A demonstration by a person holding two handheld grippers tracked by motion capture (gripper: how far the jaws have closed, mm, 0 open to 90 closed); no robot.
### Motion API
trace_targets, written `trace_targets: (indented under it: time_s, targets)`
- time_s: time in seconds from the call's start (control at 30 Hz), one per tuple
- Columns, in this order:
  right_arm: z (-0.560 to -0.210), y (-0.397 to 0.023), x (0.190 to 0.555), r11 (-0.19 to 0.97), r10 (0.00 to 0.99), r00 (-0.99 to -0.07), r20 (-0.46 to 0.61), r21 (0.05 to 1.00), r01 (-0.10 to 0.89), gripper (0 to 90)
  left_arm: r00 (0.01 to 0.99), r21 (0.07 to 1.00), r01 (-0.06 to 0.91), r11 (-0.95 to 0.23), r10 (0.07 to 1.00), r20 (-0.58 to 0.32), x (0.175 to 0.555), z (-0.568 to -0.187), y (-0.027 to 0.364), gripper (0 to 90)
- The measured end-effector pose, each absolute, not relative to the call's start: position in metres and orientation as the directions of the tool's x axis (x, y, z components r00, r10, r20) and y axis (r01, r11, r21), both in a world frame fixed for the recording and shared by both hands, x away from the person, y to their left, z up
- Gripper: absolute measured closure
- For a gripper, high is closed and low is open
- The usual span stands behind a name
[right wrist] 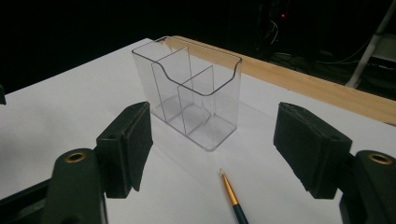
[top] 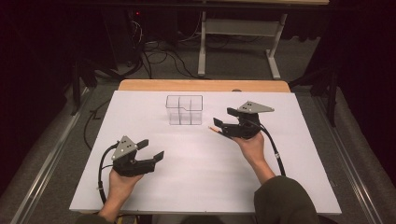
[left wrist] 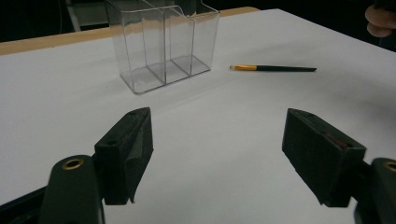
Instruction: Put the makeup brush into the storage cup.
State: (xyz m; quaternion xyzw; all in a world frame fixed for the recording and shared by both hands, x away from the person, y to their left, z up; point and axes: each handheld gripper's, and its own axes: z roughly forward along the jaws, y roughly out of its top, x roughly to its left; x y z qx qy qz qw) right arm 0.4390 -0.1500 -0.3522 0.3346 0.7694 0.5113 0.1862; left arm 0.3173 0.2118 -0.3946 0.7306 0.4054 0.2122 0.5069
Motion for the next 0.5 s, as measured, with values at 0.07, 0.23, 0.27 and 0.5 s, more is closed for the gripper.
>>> trace_targets:
  time_s: [0.07,0.23,0.27,0.5]
  targets:
    - [-0.3520,-0.1489,0.4411,0.256,0.703,-0.709,0.062,0.907,0.334,29.7,0.583,0.912,0.376,-0.162,0.807,-0.097,0.3171,-0.3945,0.2121,25.1]
    - [-0.3503,-0.1477,0.4437,0.278,0.710,-0.702,0.049,0.897,0.343,29.8,0.581,0.913,0.375,-0.161,0.808,-0.097,0.3168,-0.3942,0.2130,25.1]
    - [-0.3496,-0.1477,0.4440,0.284,0.711,-0.702,0.044,0.896,0.343,29.7,0.581,0.913,0.375,-0.160,0.808,-0.097,0.3168,-0.3942,0.2130,25.1]
    - [-0.3477,-0.1491,0.4468,0.312,0.718,-0.695,0.030,0.879,0.360,30.4,0.584,0.913,0.374,-0.163,0.806,-0.095,0.3168,-0.3942,0.2126,25.1]
